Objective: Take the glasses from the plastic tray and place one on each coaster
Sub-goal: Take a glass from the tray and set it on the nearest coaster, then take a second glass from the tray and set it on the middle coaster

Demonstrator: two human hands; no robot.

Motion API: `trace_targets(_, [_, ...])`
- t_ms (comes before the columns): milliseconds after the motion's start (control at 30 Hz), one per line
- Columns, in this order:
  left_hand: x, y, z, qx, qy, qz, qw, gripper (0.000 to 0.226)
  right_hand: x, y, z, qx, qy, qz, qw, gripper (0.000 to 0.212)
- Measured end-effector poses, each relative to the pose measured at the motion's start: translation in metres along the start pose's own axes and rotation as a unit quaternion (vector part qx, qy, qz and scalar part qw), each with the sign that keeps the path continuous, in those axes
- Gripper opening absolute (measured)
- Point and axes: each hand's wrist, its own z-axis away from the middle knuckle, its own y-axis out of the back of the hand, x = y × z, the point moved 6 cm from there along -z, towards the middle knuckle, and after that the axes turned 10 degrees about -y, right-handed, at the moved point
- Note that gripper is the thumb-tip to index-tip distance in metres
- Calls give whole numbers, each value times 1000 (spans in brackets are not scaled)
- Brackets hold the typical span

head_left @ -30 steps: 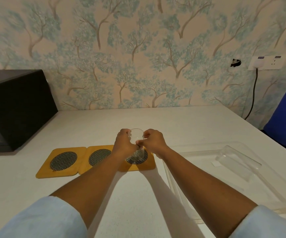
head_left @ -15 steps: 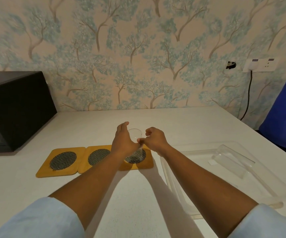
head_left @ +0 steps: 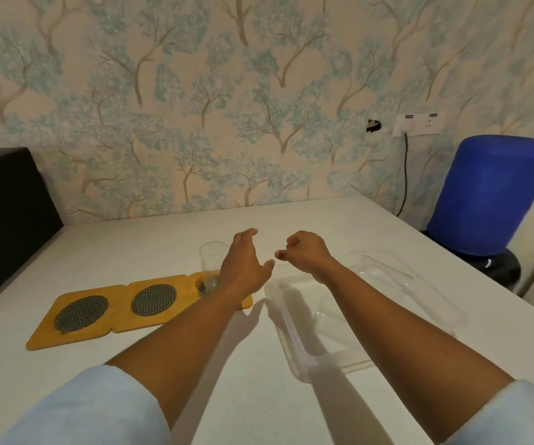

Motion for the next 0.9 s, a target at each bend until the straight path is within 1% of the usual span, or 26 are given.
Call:
trace_targets(100, [-2,-9,3,-37,23,-8,999,79,5,1,-2,-19,-8,21,1000,52])
trace_targets(200, [-2,-20,6,-84,23,-5,996,79,13,1,0,-35,-20,41,998,55])
trace_targets(300, [6,-36,10,-145,12,2,989,83,22,3,5,-70,-22,110,991,57])
trace_targets(433, [25,-67,17,-260,-15,-10,965,88,45,10,12,-127,-34,259,957,63])
trace_targets(533, [30,-84,24,-312,1,-9,950,89,63,9,17,-161,-44,343,924,72])
trace_targets(633, [33,-93,30,-330,14,-4,944,85,78,5,19,-166,-53,388,905,79])
trace_targets(700, [33,-96,32,-332,23,5,943,83,85,2,18,-159,-50,401,901,80])
trace_targets(800, [32,-96,34,-319,50,35,946,77,91,1,18,-127,-37,396,909,77])
trace_targets(900, [28,-92,37,-281,84,93,951,68,92,0,18,-94,-17,377,921,78])
